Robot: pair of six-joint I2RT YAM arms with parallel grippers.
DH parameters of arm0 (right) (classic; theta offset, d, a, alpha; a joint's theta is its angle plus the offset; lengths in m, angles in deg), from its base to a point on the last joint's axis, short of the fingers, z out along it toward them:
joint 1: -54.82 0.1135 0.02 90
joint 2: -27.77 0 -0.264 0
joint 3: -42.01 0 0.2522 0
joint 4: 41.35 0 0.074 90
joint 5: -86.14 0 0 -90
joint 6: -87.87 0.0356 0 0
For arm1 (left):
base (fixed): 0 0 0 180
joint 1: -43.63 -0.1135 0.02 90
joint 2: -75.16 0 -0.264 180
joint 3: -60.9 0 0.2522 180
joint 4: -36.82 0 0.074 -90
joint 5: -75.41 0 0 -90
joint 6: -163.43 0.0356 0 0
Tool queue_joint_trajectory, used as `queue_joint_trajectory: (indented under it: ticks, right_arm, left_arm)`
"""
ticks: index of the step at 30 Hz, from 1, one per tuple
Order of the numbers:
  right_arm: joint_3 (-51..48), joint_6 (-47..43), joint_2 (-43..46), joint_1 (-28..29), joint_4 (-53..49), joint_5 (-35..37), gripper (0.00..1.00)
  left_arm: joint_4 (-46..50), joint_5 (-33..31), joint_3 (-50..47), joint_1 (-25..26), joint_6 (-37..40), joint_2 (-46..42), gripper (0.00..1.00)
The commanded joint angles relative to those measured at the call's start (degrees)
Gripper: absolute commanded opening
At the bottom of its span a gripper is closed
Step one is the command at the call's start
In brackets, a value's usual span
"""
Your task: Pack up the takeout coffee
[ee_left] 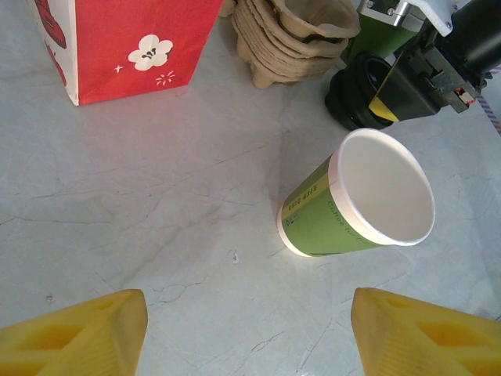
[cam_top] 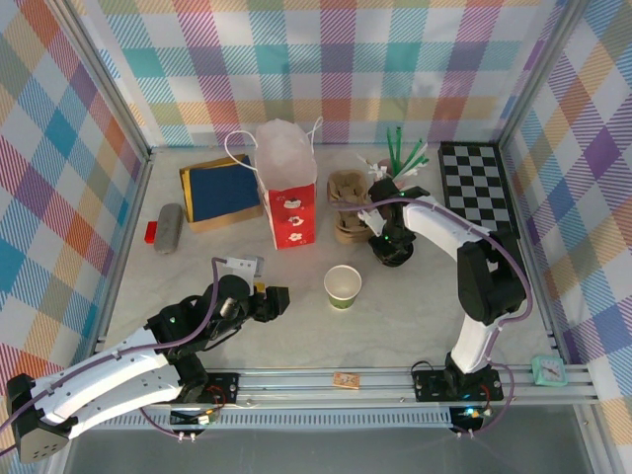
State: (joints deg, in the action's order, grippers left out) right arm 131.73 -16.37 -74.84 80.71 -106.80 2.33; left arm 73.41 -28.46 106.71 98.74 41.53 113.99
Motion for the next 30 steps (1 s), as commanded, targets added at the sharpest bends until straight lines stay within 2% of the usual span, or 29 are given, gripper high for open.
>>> queue_joint_trajectory:
  ticks: [1, 10, 14, 16, 20, 24, 30]
  right_arm:
    - [2.54, 0.66, 2.47, 0.43, -2.44, 0.4, 0.17]
    - [4.44, 2.32, 4.94, 1.5, -5.12, 1.45, 0.14]
    - [6.34, 4.3, 9.53, 2.4, -6.9, -0.52, 0.15]
    - [7.22, 5.99, 13.15, 2.56, -7.4, -4.98, 0.15]
    - [7.05, 12.71, 23.48, 2.59, -3.77, -20.24, 0.15]
    - [5.98, 20.61, 32.21, 2.59, 4.75, -32.29, 0.13]
    - [4.52, 33.64, 39.19, 2.59, 22.72, -50.27, 0.14]
  left_arm:
    - [1.32, -0.85, 0.38, 0.87, 1.02, -0.66, 0.7]
    - [1.52, -0.81, 1.33, 0.87, 1.24, -1.12, 0.7]
    - [1.43, 0.08, 2.82, 0.87, 1.31, -1.13, 0.7]
    - [1.15, 1.25, 4.07, 0.87, 1.27, -1.23, 0.7]
    - [-0.46, 4.43, 6.88, 0.87, 0.64, -1.66, 0.7]
    - [-4.18, 8.09, 9.41, 0.87, -1.38, -3.14, 0.7]
    - [-14.13, 11.9, 10.47, 0.87, -5.8, -3.95, 0.7]
